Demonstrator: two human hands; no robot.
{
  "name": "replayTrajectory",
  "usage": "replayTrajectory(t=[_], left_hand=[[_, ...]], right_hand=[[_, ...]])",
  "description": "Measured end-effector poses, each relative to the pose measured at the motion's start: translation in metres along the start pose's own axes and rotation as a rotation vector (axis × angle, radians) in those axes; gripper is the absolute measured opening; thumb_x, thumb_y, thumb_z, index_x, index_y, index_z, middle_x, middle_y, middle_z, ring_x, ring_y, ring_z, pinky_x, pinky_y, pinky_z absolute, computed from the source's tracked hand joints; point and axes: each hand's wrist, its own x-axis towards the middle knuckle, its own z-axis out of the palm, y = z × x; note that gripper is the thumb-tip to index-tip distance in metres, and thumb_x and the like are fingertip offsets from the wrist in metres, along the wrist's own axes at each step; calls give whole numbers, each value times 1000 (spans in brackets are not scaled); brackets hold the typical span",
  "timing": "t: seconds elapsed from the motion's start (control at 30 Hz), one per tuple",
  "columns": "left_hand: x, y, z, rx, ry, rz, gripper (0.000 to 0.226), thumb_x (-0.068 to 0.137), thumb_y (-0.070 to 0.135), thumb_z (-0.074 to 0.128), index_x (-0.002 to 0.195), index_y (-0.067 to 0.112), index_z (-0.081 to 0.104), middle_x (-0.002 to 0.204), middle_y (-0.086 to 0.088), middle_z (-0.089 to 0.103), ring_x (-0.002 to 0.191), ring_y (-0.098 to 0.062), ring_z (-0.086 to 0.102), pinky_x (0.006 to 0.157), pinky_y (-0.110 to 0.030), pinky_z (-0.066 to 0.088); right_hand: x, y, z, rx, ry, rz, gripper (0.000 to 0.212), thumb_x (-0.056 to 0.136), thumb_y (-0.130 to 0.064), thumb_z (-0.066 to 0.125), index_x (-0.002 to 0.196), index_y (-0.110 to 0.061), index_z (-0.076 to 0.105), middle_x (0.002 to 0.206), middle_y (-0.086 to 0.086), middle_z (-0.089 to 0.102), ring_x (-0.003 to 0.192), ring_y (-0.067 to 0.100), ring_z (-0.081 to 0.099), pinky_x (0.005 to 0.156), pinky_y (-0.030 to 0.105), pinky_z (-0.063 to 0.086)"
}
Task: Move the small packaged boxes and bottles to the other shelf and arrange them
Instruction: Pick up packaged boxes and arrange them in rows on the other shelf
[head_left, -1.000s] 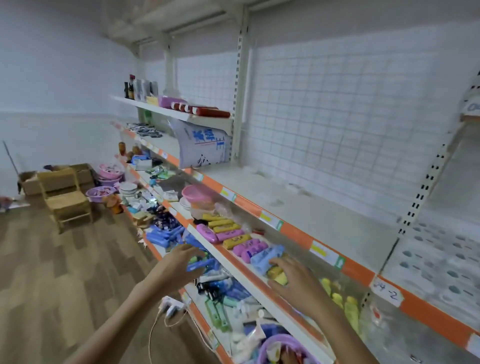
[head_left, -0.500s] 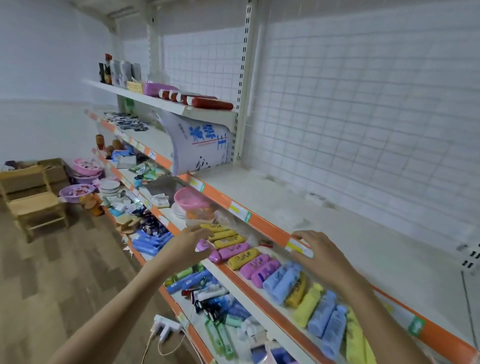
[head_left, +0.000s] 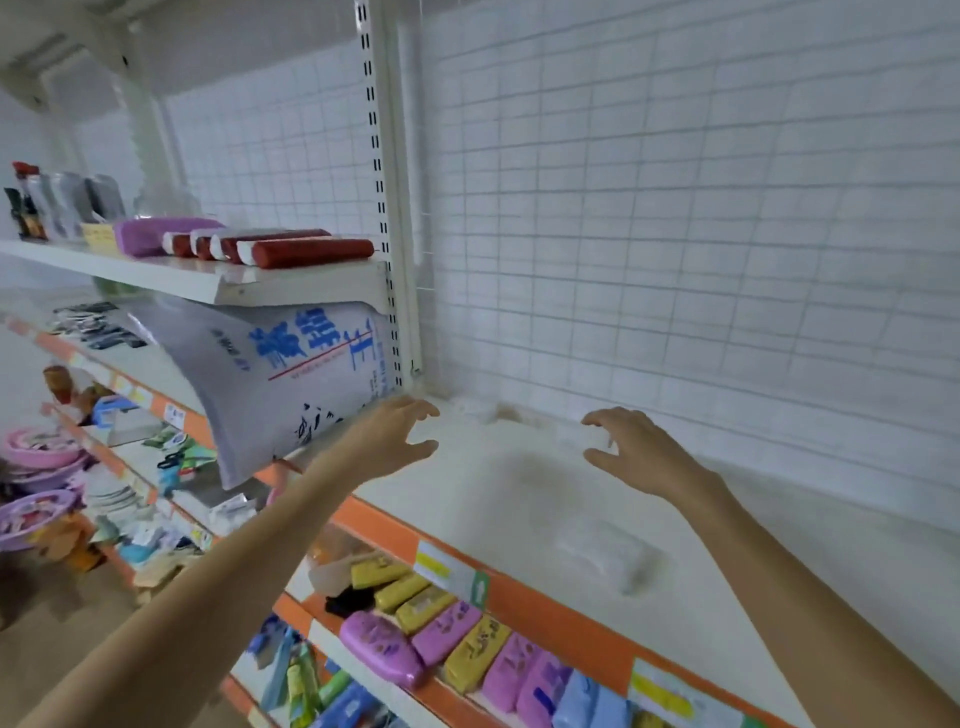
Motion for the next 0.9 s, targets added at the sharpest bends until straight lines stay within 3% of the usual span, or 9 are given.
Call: replayTrajectory(t=[0.33,0.6,0.77,0.9], left_hand=[[136,-38,70,57,-194,29,61,88,39,57,140,19,33,145,-2,34,129,-25,37,102,-33,30],[193,-81,123,-95,-370,150,77,85,35,63,145,14,20,154,-9,9,139,-24,21,109,-32,22],[212,-99,148,-268,-381,128,71,80,36,68,140,17,35,143,-7,38,129,-27,36,107,-37,31],[222,-105,156,-190,-280,181,56,81,31,63,132,16,46,134,-5,49,118,-26,47,96,-31,37]], right_hand=[[83,38,42,-133,-214,268,48,94,-25,47,140,-17,34,144,7,35,130,24,34,104,37,34],[99,34,72,-216,-190,399,64,89,-38,57,141,-13,31,141,9,38,129,26,38,101,39,33],[100,31,79,-137,-121,451,61,88,-38,59,138,-13,34,135,6,35,118,25,47,90,34,38],[97,25,85,-97,-68,491,58,86,-38,61,134,-13,39,130,6,38,113,26,50,93,35,42]])
